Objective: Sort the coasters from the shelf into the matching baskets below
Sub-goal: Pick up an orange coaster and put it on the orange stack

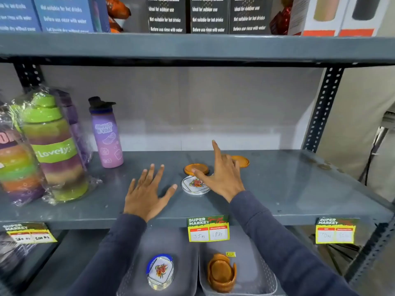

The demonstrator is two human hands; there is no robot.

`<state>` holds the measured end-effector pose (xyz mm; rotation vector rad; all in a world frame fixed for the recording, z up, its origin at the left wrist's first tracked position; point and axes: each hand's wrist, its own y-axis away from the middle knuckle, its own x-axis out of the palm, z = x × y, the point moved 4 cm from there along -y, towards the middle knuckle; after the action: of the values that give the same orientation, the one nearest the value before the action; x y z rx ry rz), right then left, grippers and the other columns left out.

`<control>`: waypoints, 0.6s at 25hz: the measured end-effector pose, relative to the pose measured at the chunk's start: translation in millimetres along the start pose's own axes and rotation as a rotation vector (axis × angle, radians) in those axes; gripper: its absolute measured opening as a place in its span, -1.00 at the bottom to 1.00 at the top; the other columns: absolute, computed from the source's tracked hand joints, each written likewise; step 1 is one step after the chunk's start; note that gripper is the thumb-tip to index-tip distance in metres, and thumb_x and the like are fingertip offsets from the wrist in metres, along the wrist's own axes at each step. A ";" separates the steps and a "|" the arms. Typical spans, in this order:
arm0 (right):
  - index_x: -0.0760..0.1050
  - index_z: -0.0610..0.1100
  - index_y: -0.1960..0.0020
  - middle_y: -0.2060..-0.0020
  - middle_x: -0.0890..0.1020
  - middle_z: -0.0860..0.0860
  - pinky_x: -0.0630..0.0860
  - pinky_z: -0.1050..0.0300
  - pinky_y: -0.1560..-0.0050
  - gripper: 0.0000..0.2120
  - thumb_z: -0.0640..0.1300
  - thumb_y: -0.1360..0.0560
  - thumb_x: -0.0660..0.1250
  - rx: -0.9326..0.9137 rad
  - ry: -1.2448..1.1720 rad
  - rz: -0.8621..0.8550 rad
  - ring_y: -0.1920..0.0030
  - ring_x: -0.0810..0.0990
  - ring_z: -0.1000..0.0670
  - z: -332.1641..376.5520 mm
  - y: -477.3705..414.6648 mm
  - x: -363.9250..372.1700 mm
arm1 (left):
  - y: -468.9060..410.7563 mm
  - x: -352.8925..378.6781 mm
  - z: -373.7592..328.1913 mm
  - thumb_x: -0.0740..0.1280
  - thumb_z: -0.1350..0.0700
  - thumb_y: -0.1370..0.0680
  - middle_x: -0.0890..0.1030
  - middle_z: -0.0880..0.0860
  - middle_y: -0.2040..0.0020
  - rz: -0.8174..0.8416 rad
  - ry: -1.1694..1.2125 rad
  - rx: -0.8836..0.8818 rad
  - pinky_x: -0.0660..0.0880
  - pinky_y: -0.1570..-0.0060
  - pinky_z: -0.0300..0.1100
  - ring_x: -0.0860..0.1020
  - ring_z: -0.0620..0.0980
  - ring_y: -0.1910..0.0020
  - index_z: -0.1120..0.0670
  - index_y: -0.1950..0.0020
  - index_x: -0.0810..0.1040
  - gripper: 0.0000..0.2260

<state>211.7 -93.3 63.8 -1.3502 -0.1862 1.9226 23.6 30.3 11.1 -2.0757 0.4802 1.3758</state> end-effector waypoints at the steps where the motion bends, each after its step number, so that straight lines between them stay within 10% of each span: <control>1: -0.08 -0.04 -0.63 -0.21 0.59 -0.10 0.24 -0.13 -0.35 0.04 0.39 -0.41 0.36 0.027 -0.004 0.042 -0.33 0.45 -0.14 0.3 -5.6 7.7 | 1.0 4.9 3.7 -0.05 -0.45 -0.48 -0.08 -0.05 -0.64 0.070 -0.026 -0.017 -0.09 -0.54 0.06 -0.07 -0.02 -0.60 -0.19 -0.59 -0.15 -0.25; 8: -0.22 0.02 -0.62 -0.17 0.65 -0.16 0.15 -0.20 -0.42 0.12 0.43 -0.37 0.37 0.165 0.119 0.306 -0.36 0.47 -0.24 -11.3 -39.0 50.5 | -2.3 15.2 9.5 -0.09 -0.43 -0.50 -0.05 -0.10 -0.63 0.202 -0.125 -0.023 -0.16 -0.54 0.06 -0.10 -0.05 -0.60 -0.23 -0.59 0.00 -0.32; 15: 0.12 0.04 -0.40 0.20 0.57 0.00 0.24 -0.15 -0.15 -0.20 0.26 -0.35 0.45 0.125 0.056 0.152 -0.16 0.51 -0.22 -12.1 -44.9 49.9 | -1.7 14.3 11.1 -0.08 -0.45 -0.49 -0.03 -0.12 -0.63 0.183 -0.113 -0.023 -0.14 -0.54 0.05 -0.08 -0.06 -0.60 -0.25 -0.58 0.02 -0.32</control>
<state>237.1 -33.0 44.7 -1.3658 0.0649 1.9832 22.6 39.1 -4.7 -1.9993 0.6216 1.6014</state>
